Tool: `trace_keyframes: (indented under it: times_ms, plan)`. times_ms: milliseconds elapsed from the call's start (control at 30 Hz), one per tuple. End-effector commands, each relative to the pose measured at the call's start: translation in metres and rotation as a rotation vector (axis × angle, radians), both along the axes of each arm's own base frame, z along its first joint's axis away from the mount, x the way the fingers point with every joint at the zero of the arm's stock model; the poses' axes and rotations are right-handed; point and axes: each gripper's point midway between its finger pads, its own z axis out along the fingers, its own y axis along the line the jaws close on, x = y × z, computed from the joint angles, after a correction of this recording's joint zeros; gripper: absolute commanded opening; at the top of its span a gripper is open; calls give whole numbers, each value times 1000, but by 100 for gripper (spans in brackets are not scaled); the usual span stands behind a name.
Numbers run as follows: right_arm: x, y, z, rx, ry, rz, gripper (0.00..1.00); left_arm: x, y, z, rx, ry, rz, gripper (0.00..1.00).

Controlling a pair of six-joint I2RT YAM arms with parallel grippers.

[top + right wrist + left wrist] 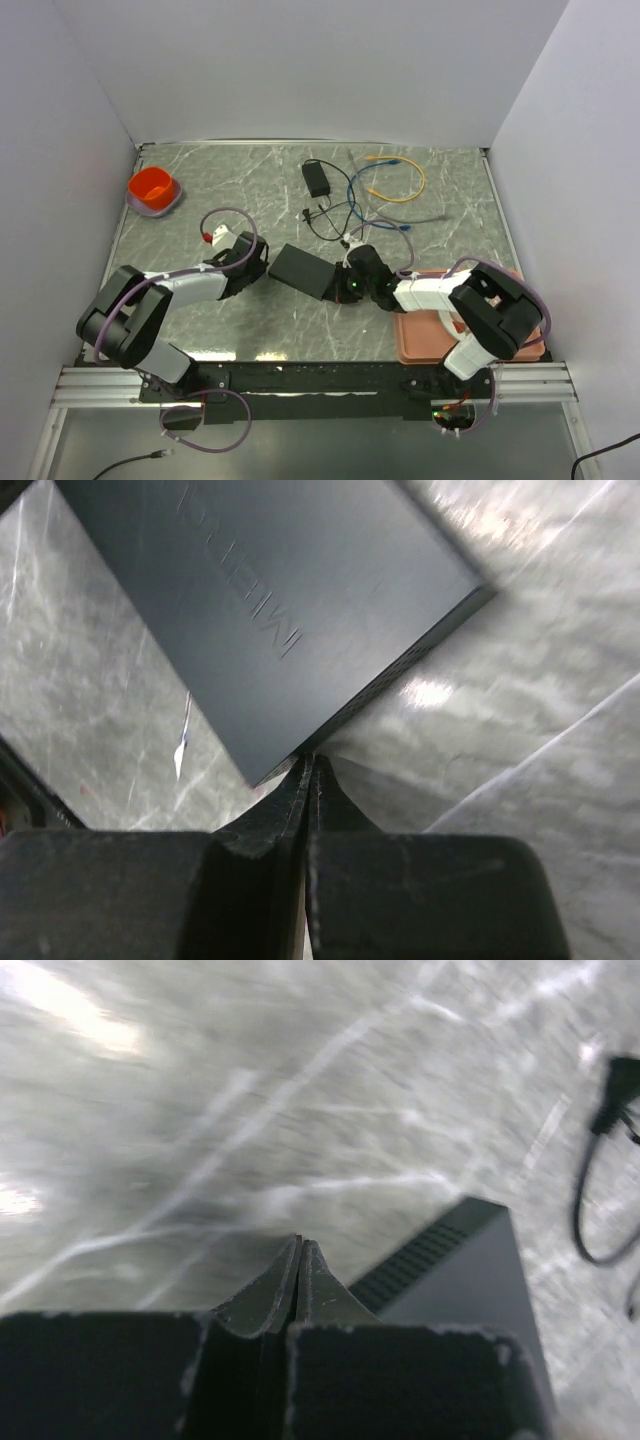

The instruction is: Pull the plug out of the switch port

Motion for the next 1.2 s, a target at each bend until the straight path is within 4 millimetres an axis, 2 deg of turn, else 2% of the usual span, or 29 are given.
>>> trace_keyframes:
  times_ms: [0, 167, 400, 667, 867, 900, 933, 967, 1000, 1033, 1067, 1100, 1167]
  plan:
    - [23, -13, -8, -65, -28, -56, 0, 2, -29, 1, -102, -37, -126, 1]
    - [34, -23, -11, -65, -17, -88, 0, -13, -43, -4, -206, -53, -202, 1]
    - [49, -29, -13, -83, -19, -113, 0, -37, -40, -20, -240, -14, -220, 1]
    - [68, -29, -11, -79, -23, -125, 0, -42, -33, -13, -232, -27, -204, 1]
    - [67, -33, -13, -89, -20, -125, 0, -43, -20, -11, -180, -30, -173, 1]
    - [67, -33, -7, -81, -33, -128, 0, -41, -18, -7, -164, -39, -172, 5]
    - [66, -35, -5, -81, -38, -132, 0, -45, -12, -11, -128, -10, -162, 8]
    - [61, -40, -7, -97, -29, -139, 0, -43, -5, -9, -93, -11, -142, 11]
    - [63, -44, 2, -100, -59, -152, 0, -37, -3, 2, -71, -37, -136, 19]
    - [63, -48, 5, -110, -67, -164, 2, -37, 2, 4, -46, -33, -123, 24]
    - [57, -56, 3, -138, -56, -172, 5, -40, 9, 4, -19, -17, -107, 28]
    - [57, -57, 14, -130, -87, -176, 12, -37, 16, 17, 3, -48, -85, 32]
    - [54, -68, 18, -158, -107, -203, 20, -40, 25, 25, 34, -56, -67, 35]
